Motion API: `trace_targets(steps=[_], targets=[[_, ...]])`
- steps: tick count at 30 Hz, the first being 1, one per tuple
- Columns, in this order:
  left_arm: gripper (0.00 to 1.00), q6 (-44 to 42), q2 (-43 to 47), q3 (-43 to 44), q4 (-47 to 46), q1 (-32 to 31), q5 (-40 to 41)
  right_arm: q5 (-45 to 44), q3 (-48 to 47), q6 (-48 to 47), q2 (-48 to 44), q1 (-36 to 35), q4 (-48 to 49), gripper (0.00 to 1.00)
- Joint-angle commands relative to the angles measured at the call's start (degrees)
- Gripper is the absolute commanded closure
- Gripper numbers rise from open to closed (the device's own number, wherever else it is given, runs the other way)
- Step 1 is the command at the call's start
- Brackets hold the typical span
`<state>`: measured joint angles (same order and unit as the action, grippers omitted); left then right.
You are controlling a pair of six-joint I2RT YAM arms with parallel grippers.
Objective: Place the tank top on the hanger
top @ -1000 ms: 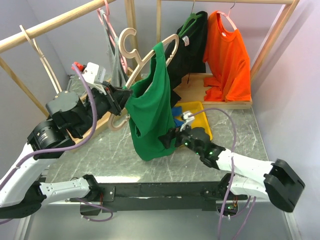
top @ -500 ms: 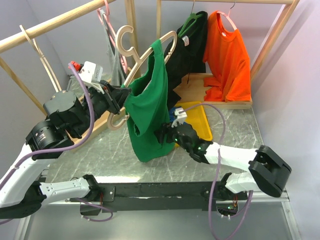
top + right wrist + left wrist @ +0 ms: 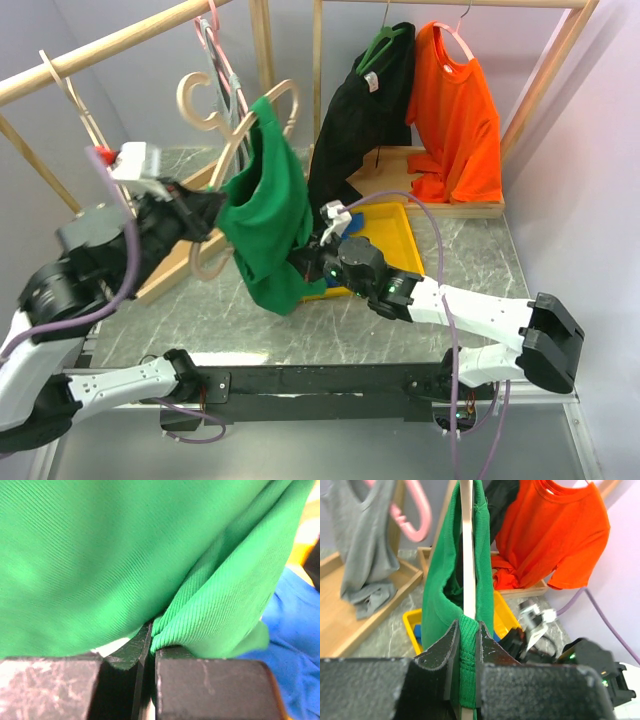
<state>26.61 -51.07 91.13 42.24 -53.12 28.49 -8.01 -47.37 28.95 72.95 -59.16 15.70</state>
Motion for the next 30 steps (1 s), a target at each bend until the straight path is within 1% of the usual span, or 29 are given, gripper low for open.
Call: trace_targets(steps=[1, 6, 10, 16, 21, 30], targets=[[0.99, 6.16, 3.78, 0.71, 3.45, -0.05, 3.76, 1.16, -7.11, 0.41, 0.52, -2.63, -1.73, 1.00], [0.99, 7.67, 4.48, 1.33, 9.44, -0.05, 3.24, 0.54, -12.29, 0.23, 3.51, -5.26, -3.66, 1.00], [0.99, 5.22, 7.03, -1.04, 9.00, 0.04, -3.77, -2.09, -13.44, 0.32, 4.22, -7.81, -4.10, 1.00], [0.99, 4.15, 8.53, -2.36, 11.27, -0.05, -8.18, -3.85, -14.32, 0.49, 4.22, -9.57, -4.98, 1.00], [0.99, 7.04, 8.27, -2.54, 16.11, 0.04, -4.24, -3.42, -14.06, 1.19, 4.57, -9.66, -5.25, 1.00], [0.99, 11.00, 8.44, -1.31, 24.03, -0.05, -1.60, -1.13, -15.03, 2.08, 5.98, -9.75, -6.30, 1.00]])
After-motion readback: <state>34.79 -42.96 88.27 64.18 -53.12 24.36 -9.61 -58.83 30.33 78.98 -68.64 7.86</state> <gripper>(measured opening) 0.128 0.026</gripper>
